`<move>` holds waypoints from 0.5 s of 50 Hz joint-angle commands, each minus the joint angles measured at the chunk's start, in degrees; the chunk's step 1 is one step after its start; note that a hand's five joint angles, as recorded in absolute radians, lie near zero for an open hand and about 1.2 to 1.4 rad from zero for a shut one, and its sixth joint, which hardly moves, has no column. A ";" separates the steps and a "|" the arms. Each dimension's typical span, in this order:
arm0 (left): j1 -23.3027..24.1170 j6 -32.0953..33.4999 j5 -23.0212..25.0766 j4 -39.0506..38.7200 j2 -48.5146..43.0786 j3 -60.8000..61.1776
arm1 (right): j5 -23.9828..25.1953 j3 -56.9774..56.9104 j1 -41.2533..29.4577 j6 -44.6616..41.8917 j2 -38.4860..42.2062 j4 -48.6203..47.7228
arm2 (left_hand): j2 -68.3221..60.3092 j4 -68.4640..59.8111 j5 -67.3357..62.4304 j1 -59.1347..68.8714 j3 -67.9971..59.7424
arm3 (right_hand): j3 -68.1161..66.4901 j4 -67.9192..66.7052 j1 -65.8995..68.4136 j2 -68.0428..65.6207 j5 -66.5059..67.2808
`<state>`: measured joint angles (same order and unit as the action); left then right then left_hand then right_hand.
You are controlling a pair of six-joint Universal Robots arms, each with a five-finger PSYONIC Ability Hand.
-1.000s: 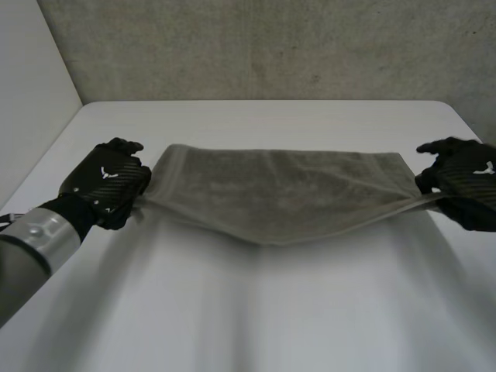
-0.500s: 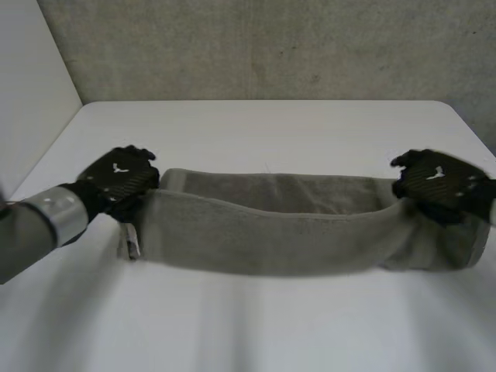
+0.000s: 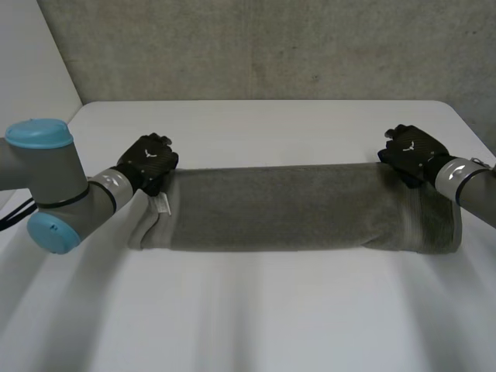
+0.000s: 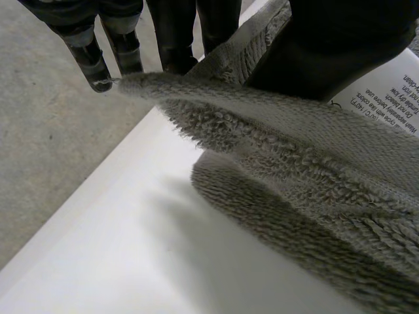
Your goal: Fold the towel.
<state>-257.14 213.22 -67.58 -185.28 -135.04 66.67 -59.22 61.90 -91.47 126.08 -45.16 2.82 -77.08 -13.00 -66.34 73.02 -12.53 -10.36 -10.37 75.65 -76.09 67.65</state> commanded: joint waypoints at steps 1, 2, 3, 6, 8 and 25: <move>0.41 0.09 -0.54 -3.06 -0.92 0.22 | 0.25 -2.93 -0.55 -0.31 4.38 -0.44 | -2.92 3.00 -3.66 6.98 2.53 | 0.36 0.37 4.35 -3.91 2.35; 0.41 0.09 -0.54 -3.07 -0.92 0.21 | 0.25 -3.54 -0.73 -0.40 5.16 -0.88 | -2.92 3.00 -3.66 6.98 2.53 | 0.36 0.37 4.35 -3.91 2.35; 0.50 0.09 -0.54 -3.41 -1.19 0.21 | 0.25 -3.80 -0.99 -0.40 5.69 -1.40 | -2.92 3.00 -3.66 6.98 2.53 | 0.36 0.37 4.35 -3.91 2.35; 0.93 0.09 -0.63 -4.38 -1.89 0.04 | 0.16 -4.16 -1.17 -0.66 6.40 -2.11 | -2.92 3.00 -3.66 6.98 2.53 | 0.36 0.37 4.35 -3.91 2.35; 0.94 0.09 -0.63 -4.99 -2.24 -0.13 | -0.19 -4.95 -1.17 -0.40 7.71 -3.95 | -2.92 3.00 -3.66 6.98 2.53 | 0.36 0.37 4.35 -3.91 2.35; 1.46 -1.31 -0.28 -7.46 1.53 3.55 | -2.65 -1.79 -3.01 4.08 2.88 -7.21 | 67.08 3.00 66.34 -63.02 2.53 | 0.36 0.37 -65.65 66.09 -67.65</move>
<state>-255.78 212.85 -68.27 -192.82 -136.19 67.80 -60.82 57.85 -93.93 127.02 -38.34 -4.56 -19.17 -13.00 -9.08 19.74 -12.53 -10.36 -10.37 22.78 -22.97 8.33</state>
